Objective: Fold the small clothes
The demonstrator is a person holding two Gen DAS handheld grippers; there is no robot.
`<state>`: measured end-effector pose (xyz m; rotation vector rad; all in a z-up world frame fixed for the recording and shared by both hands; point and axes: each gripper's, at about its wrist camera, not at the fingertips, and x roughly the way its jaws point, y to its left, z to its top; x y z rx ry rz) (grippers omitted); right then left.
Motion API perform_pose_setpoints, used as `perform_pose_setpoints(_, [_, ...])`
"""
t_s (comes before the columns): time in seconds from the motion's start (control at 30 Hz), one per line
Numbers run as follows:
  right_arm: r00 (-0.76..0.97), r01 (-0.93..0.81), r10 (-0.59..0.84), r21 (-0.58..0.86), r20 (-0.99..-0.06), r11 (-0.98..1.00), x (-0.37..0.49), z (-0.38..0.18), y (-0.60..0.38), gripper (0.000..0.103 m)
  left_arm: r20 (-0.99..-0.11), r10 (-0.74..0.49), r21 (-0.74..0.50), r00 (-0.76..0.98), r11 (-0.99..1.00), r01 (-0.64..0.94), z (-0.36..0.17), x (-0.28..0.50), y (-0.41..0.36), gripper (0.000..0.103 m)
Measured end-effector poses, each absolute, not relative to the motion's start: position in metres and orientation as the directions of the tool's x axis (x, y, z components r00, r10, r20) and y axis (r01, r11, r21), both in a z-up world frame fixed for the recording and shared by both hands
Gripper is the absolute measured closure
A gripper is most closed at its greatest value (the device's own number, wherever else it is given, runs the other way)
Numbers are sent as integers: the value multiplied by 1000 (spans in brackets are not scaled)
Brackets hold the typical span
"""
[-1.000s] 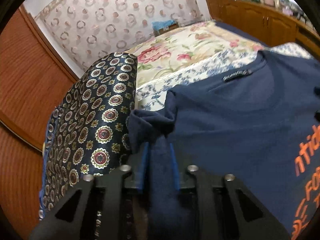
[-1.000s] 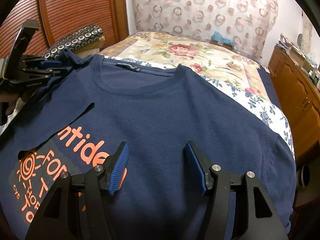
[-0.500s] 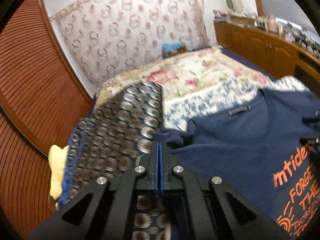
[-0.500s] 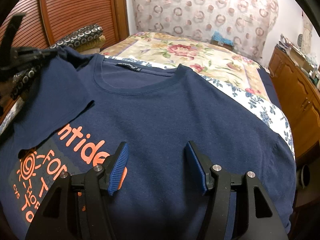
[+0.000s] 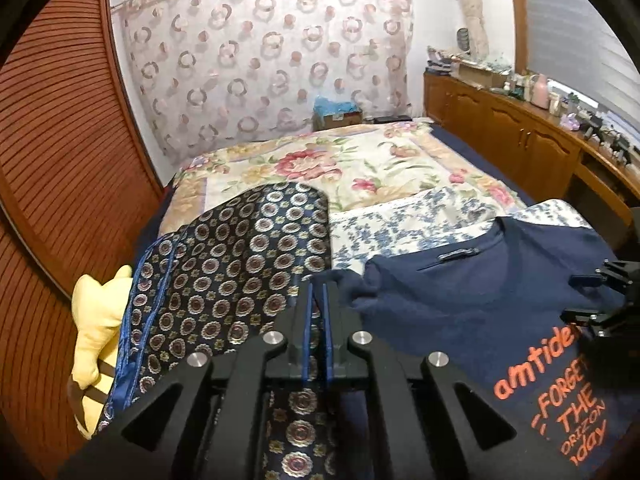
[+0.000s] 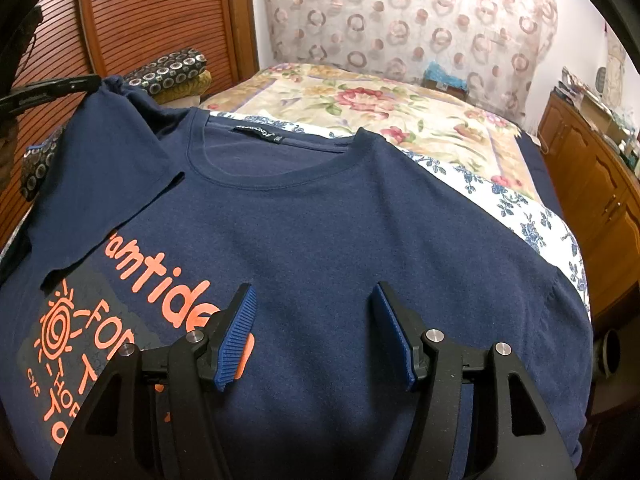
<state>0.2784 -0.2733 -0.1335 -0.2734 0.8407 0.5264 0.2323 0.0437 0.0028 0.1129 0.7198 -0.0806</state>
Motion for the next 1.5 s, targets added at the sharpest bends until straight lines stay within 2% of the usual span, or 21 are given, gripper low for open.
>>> perform_pose_setpoints(0.07, [550, -543, 333, -25, -766, 839, 278, -133, -273, 41, -651, -62, 57, 756, 990, 130, 7, 228, 40, 93])
perform_pose_setpoints(0.3, [561, -516, 319, -21, -764, 856, 277, -130, -278, 41, -645, -162, -11, 747, 979, 202, -5, 212, 18, 68])
perform_pose_setpoints(0.47, [621, -443, 311, 6, -720, 897, 267, -107, -312, 41, -693, -236, -53, 681, 959, 278, -34, 210, -8, 63])
perform_pose_setpoints(0.6, [675, -365, 264, -1, -689, 931, 255, -90, -346, 41, -723, -278, -75, 633, 942, 328, -52, 212, -27, 54])
perform_pose_setpoints(0.8, [726, -224, 159, -12, -669, 975, 237, -82, -407, 41, -749, -291, -63, 595, 926, 373, -62, 211, -43, 53])
perform_pose_setpoints(1.03, [703, -109, 65, -17, -708, 994, 222, -97, -456, 41, -780, -281, -56, 559, 921, 386, -71, 215, -49, 53])
perform_pose_setpoints(1.37, [657, -47, 70, 51, -750, 998, 210, -116, -492, 41, -778, -272, -29, 566, 916, 401, -75, 213, -52, 47])
perform_pose_setpoints(1.43, [652, -41, 81, 72, -754, 997, 207, -119, -495, 41, -780, -281, -32, 559, 910, 413, -76, 212, -53, 39])
perform_pose_setpoints(1.5, [644, -37, 102, 102, -758, 994, 205, -122, -498, 41, -782, -281, -25, 557, 906, 422, -76, 212, -56, 37])
